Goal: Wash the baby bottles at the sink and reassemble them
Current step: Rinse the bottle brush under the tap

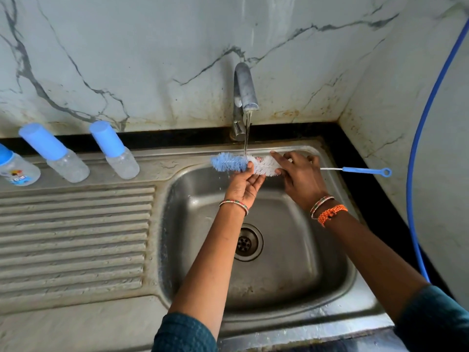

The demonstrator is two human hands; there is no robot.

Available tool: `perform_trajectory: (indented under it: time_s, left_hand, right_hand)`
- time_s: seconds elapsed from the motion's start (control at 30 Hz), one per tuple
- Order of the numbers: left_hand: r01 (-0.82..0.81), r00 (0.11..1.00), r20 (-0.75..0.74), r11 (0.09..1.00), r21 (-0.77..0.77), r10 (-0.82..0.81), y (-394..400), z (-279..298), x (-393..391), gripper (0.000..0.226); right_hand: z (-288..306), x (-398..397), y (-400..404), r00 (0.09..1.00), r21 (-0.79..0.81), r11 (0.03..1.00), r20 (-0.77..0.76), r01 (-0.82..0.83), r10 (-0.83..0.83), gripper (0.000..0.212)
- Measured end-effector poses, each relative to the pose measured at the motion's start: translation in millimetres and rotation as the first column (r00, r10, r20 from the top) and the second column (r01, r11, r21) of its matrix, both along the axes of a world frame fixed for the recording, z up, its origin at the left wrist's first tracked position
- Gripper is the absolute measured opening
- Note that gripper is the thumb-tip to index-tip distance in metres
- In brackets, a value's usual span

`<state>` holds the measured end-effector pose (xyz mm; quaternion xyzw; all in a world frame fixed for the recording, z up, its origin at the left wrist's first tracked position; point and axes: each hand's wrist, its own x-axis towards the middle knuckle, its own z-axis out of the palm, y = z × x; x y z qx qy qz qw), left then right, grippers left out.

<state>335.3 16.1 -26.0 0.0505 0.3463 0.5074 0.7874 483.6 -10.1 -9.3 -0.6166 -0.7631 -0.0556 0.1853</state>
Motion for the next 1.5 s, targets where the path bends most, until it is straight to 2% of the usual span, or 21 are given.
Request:
perform_trajectory:
  time_s: [0.13, 0.23, 0.33, 0.4, 0.53, 0.63, 0.73, 0.87, 1.0, 1.13, 1.5]
  left_hand:
    - [-0.111, 0.992, -0.065, 0.994, -0.003, 0.111, 6.0, 0.5, -3.2, 0.025]
    - [-0.177, 0.978, -0.113, 0.984, -0.008, 0.175, 11.4, -0.4, -16.7, 0.027]
    - [-0.189, 0.97, -0.166, 0.981, -0.045, 0.179, 14.2, -3.5, -28.6, 0.017]
    - [-0.173, 0.976, -0.144, 0.983, -0.062, 0.163, 10.7, -6.2, -35.2, 0.011]
    - [-0.027, 0.999, 0.033, 0.999, 0.032, 0.025, 2.5, -3.4, -29.7, 0.016]
    - [0.039, 0.999, 0.015, 0.995, 0.088, -0.041, 1.2, 2.7, -12.1, 0.009]
    - [0.04, 0.999, -0.026, 0.992, 0.118, -0.037, 1.8, 4.1, -2.5, 0.024]
    - [0.003, 0.996, -0.092, 0.991, 0.134, 0.01, 0.0, 3.0, -10.5, 0.019]
    - [-0.094, 0.991, -0.087, 0.989, 0.115, 0.104, -1.9, -2.4, -37.5, 0.016]
    - [-0.169, 0.982, -0.066, 0.982, 0.083, 0.175, -4.1, -6.2, -55.3, 0.013]
    - [-0.092, 0.995, -0.014, 0.991, 0.096, 0.094, 2.2, -1.4, -21.0, 0.018]
  right_hand:
    - [-3.9, 5.1, -3.1, 0.993, 0.041, 0.996, 0.079, 0.08, -0.083, 0.048]
    - [-5.9, 5.9, -5.8, 0.981, 0.01, 0.99, 0.133, 0.139, -0.139, 0.035]
    - [-5.1, -0.2, -3.3, 0.992, 0.013, 0.996, 0.092, 0.09, -0.091, 0.021]
    - [-1.6, -7.7, -0.9, 0.996, 0.023, 0.997, 0.061, 0.067, -0.069, 0.029]
    - [6.6, -6.6, 3.3, 0.997, 0.044, 0.996, 0.008, 0.072, -0.073, 0.041]
    - [10.6, 3.3, 6.0, 0.993, -0.005, 0.993, -0.001, 0.122, -0.122, 0.041]
    - [11.5, 9.9, 4.6, 0.991, 0.005, 0.991, -0.014, 0.134, -0.134, 0.041]
    - [10.3, 0.8, 3.3, 0.993, -0.011, 0.994, -0.027, 0.11, -0.111, 0.042]
    - [9.1, -26.9, 9.5, 0.998, -0.022, 0.999, -0.054, 0.025, -0.026, 0.045]
    - [7.9, -42.9, 16.9, 1.0, -0.019, 0.999, -0.007, -0.026, 0.026, 0.045]
    - [10.0, -9.5, 14.3, 0.998, -0.012, 0.998, -0.03, 0.057, -0.058, 0.044]
